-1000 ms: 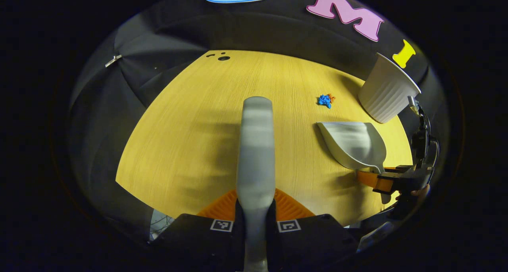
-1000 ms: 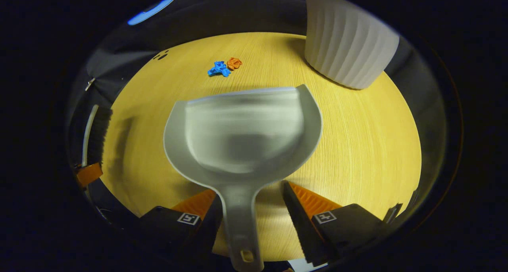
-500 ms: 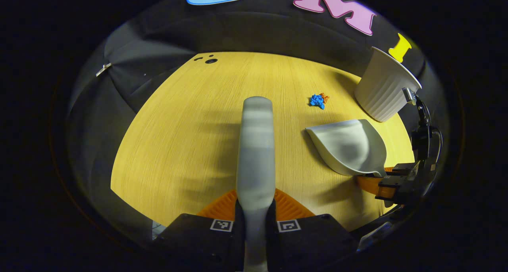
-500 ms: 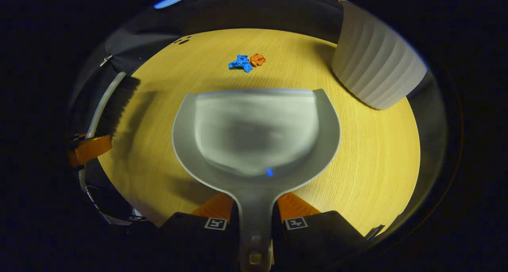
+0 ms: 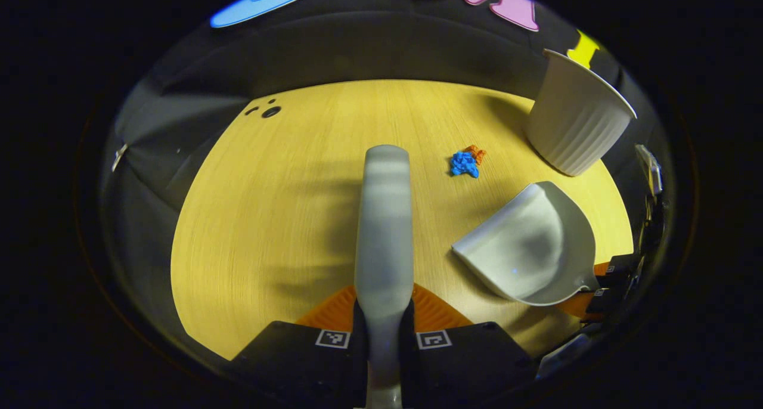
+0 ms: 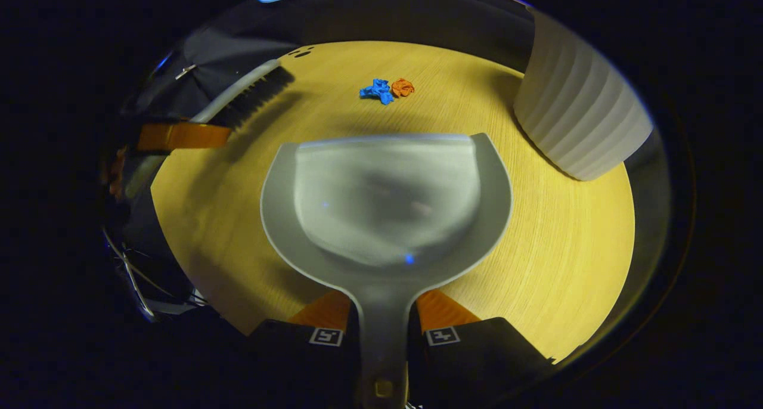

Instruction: Pick up the small broom and dustpan from the desktop, sweep the trash into the dustpan with the broom, and then empty the trash into the garbage bin.

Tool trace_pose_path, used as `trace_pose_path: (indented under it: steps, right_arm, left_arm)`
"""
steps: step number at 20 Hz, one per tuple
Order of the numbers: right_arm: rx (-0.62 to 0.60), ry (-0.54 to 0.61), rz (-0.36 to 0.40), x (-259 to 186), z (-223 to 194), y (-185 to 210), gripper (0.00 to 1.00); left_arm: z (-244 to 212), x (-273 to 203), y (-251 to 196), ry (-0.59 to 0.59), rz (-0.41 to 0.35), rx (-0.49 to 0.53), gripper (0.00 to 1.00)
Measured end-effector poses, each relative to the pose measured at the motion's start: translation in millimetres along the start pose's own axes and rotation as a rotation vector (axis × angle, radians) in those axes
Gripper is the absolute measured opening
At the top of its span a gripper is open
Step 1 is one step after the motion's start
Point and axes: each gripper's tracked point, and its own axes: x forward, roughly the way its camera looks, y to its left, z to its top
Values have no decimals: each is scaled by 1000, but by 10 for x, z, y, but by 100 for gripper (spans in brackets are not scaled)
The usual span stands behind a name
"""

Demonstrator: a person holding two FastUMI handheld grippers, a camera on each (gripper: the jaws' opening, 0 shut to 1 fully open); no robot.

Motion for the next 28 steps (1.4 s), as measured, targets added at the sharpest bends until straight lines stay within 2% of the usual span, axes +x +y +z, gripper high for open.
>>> trace_pose_path:
  steps: [7,8,9,13,15,17,18,19,24,26,28]
  right_arm:
    - [-43,26,16,-122,-86,-262,35]
    - [-41,28,18,-130,-93,-301,31]
    - [-41,27,17,-136,-91,-342,35]
    - [-53,34,27,-163,-128,-436,35]
    - [-75,40,33,-174,-143,-466,31]
    - [-92,45,37,-206,-144,-464,35]
    - [-94,47,39,-233,-147,-448,31]
    - [-99,47,40,-220,-150,-457,35]
    - [-133,51,38,-204,-189,-482,35]
    - [-151,49,43,-202,-215,-498,39]
    - [-154,46,46,-194,-245,-492,35]
  left_arm:
    - [666,590,-238,20,-25,219,26]
    - [759,669,-259,18,-26,252,24]
    - [850,745,-295,17,-34,292,24]
    - [1105,1000,-405,26,-83,512,28]
    - [1114,1073,-542,39,-142,585,26]
    - [1099,1036,-671,46,-201,647,26]
    - [1064,983,-736,57,-238,669,26]
    - [1022,909,-804,71,-282,687,26]
    - [529,534,-1288,142,-487,775,24]
    - [291,373,-1408,176,-542,782,28]
    - [152,266,-1526,205,-582,714,26]
